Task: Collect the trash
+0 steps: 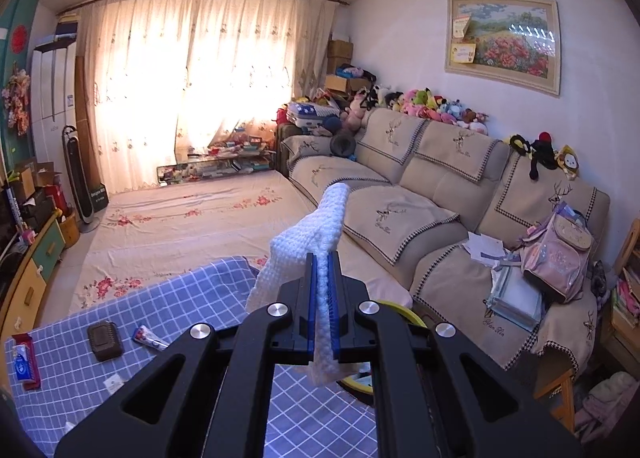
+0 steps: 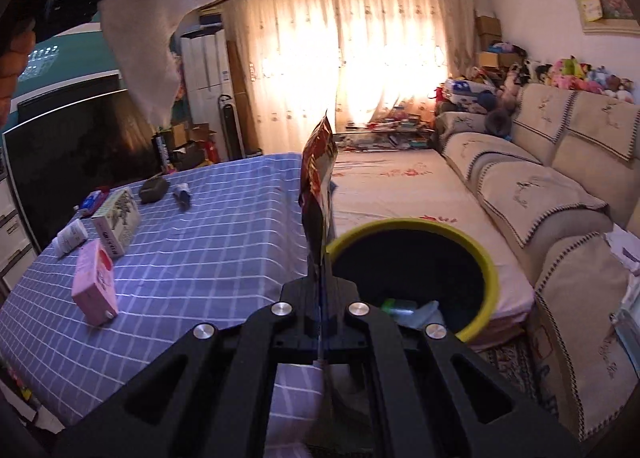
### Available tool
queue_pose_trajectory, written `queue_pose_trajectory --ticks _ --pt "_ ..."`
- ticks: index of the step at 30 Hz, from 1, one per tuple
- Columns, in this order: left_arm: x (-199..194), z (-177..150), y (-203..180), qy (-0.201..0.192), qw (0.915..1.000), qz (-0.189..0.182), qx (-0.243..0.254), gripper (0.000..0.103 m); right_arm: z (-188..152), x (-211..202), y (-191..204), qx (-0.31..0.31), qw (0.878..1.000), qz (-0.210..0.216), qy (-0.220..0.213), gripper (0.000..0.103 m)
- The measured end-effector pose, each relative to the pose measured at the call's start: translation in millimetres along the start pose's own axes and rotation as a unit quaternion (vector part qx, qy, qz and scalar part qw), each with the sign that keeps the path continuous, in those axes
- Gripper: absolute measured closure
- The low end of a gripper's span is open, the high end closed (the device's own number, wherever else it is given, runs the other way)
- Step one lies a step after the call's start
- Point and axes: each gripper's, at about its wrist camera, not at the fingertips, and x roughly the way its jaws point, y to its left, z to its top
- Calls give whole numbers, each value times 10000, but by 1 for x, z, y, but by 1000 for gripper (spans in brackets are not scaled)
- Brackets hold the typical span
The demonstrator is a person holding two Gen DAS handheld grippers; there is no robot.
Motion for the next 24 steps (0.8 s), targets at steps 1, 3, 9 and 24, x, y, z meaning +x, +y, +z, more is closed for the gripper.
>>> queue_pose_trajectory --ticks 1,3,9,24 --pt "7 -1 -4 46 10000 -39 13 97 -2 -6 -8 55 9999 -132 -13 102" --pt "27 -4 -13 169 9997 -153 36 97 -6 -20 -27 182 9989 -415 -67 102" --pt "96 -17 -49 646 9969 -394 202 97 -14 -39 -63 456 9957 -775 -217 102" --pt "282 -92 -96 2083 9777 76 268 37 -16 -58 -83 625 9931 -934 -325 102"
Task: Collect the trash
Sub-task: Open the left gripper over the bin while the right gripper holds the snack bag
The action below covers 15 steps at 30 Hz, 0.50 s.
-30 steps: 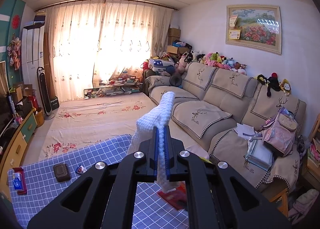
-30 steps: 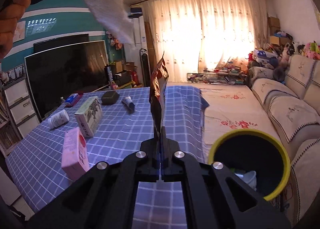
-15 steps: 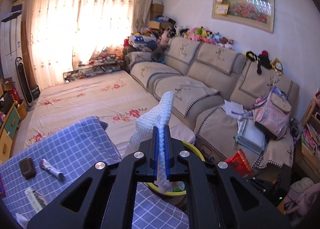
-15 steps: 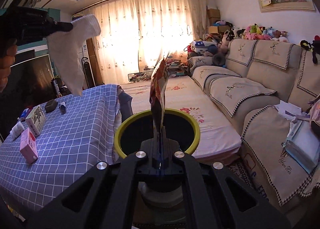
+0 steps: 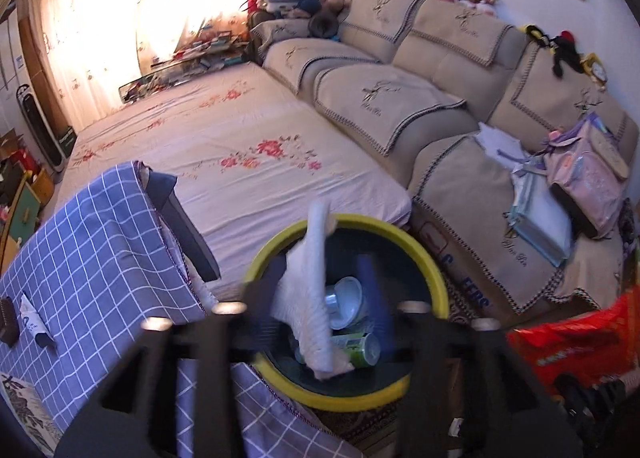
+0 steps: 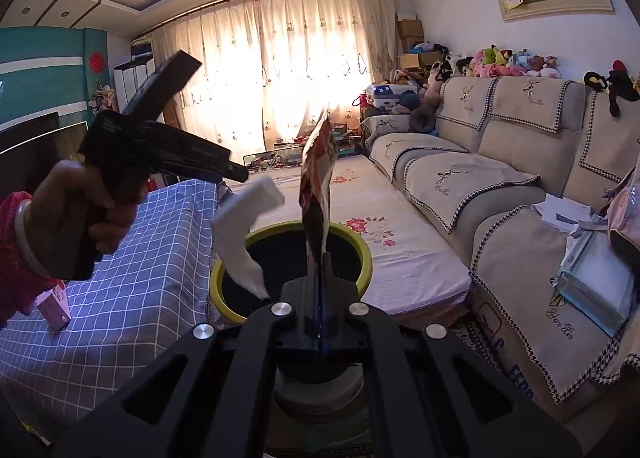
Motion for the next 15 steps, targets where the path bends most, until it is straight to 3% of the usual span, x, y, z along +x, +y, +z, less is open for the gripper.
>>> queue_pose_trajectory --ticks 1,4,6,11,15 --pt "5 -2 0 7 10000 35 -44 31 0 -1 1 -4 10000 2 -7 102" --pt "8 -8 2 63 9999 17 -152 31 1 -2 3 -24 10000 30 -15 102" --pt "-14 -17 19 -53 9997 -39 -234 31 2 0 6 -55 10000 59 1 102" --pt "-93 -37 50 -981 9940 78 -476 13 2 4 17 -105 9997 207 33 102" --pt "-159 -65 88 -1706 9812 455 -779 10 4 6 30 -207 9993 305 43 102"
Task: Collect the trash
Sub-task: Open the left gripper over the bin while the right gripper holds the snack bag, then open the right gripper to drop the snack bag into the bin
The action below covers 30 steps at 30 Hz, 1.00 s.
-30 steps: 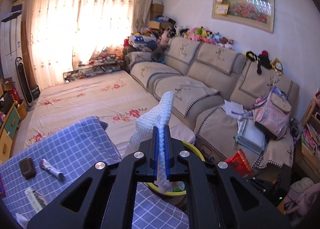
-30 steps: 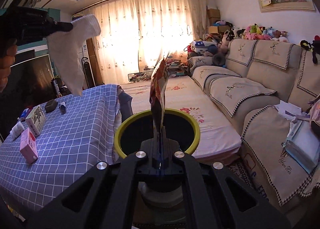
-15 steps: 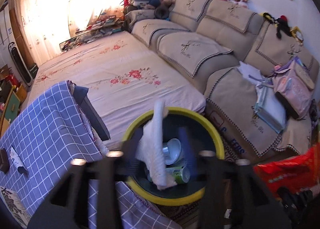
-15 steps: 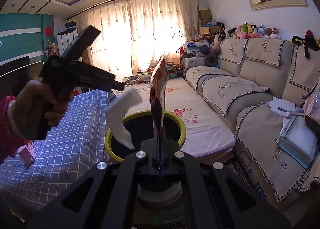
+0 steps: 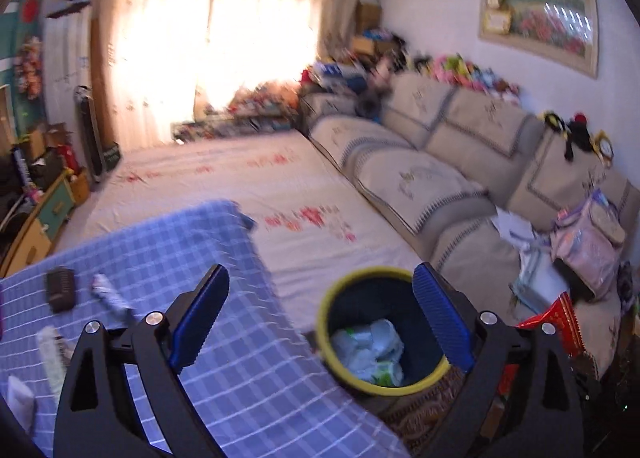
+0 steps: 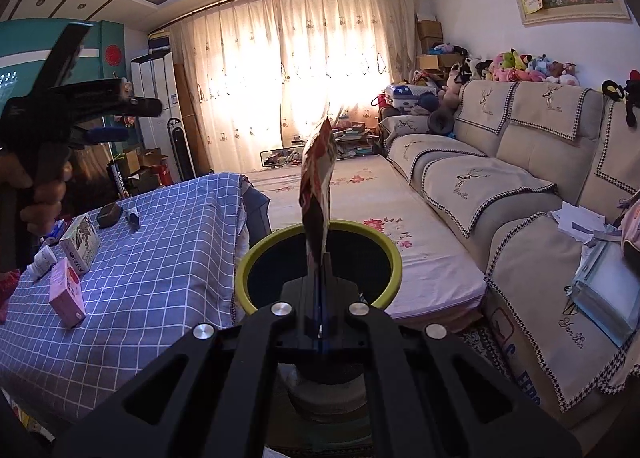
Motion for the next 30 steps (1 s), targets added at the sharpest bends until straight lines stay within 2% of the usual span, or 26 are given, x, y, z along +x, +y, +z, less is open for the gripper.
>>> queue_pose_trajectory --ticks 3,6,10,12,15,16,19,20,25,30 --pt "-48 -7 44 -473 9976 452 -245 6 3 3 9 -70 10000 61 24 102" --pt "-88 -22 90 -835 9894 1119 -400 5 7 8 18 -136 9998 113 66 102" --pt "-126 -57 152 -1128 9701 2092 -500 5 9 18 34 -232 9995 185 136 102" --pt "-136 -80 190 -1102 9571 2595 -671 5 11 25 41 -263 9993 207 177 102" --pt "-143 -110 241 -1133 9397 3079 -967 5 14 40 48 -284 9990 210 286 102" --pt "-144 -120 257 -1150 9307 3302 -1077 5 14 46 50 -309 9988 173 330 102" --pt "-147 -148 291 -1224 9184 3496 -1392 5 14 68 52 -407 9976 -23 562 102" --pt "-149 -155 299 -1243 9168 3503 -1460 5 13 76 50 -396 9969 -56 673 102" --pt "-144 -174 308 -1218 9203 3382 -1540 5 9 109 48 -423 9935 -290 1018 102" --pt "-142 -176 305 -1261 9222 3336 -1494 5 4 141 48 -455 9905 -362 1244 102"
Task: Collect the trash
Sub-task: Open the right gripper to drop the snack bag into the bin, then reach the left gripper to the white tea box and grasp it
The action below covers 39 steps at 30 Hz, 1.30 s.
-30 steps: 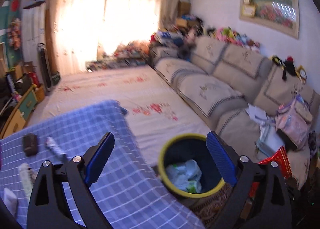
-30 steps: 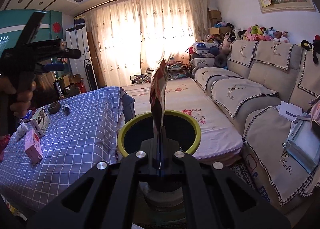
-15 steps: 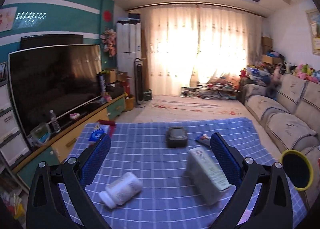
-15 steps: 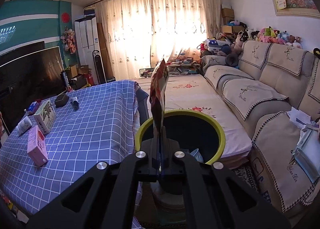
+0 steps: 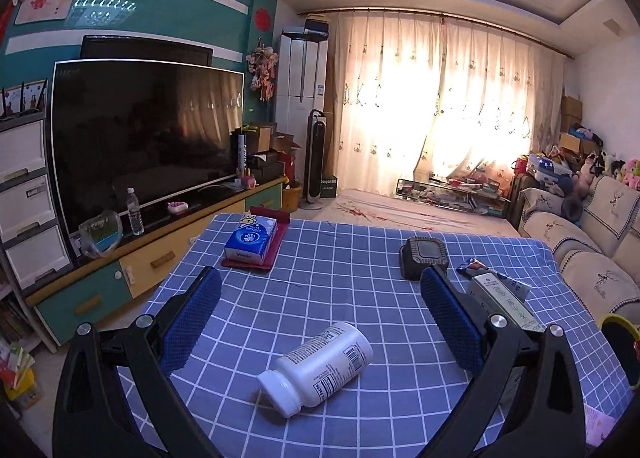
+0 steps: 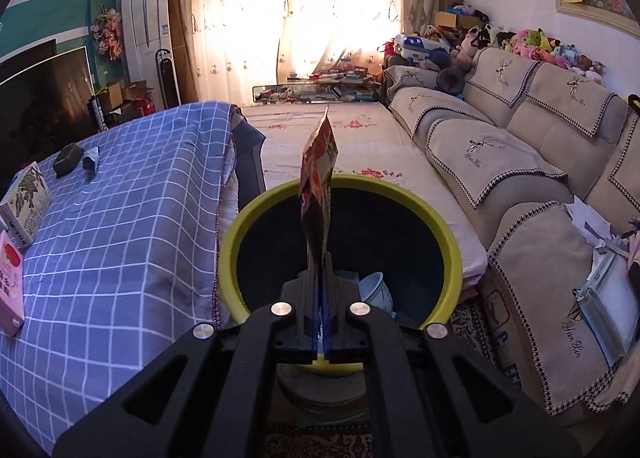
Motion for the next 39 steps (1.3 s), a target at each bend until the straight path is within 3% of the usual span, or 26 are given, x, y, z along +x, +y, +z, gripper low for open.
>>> queue_pose_trajectory --ticks 14,16,18,20,23,26,29,35,39 --pt "3 -1 4 68 9999 0 -119 5 5 57 -14 65 9988 -71 480 101" --pt "3 -1 4 69 9999 -8 -104 5 4 62 -15 65 9984 -80 549 94" --pt "5 -2 3 94 9999 -10 -82 5 4 66 -15 78 9983 -107 575 70" --pt "5 -3 3 113 9999 -27 -75 5 2 66 -15 130 9984 -101 550 56" --pt "5 -3 1 106 9999 -32 -62 5 3 62 -13 204 9986 -110 478 51" --pt "6 -3 2 100 9999 -52 -58 5 10 46 -6 211 9992 -101 310 50" --pt "7 -3 2 122 9999 -55 -21 5 24 22 8 196 9998 50 -48 41" --pt "7 -5 -3 126 9999 -71 52 5 63 -22 65 -69 9934 773 -843 34" --pt "8 -5 -6 167 9997 -125 94 5 85 -22 102 -87 9879 1121 -1067 33"
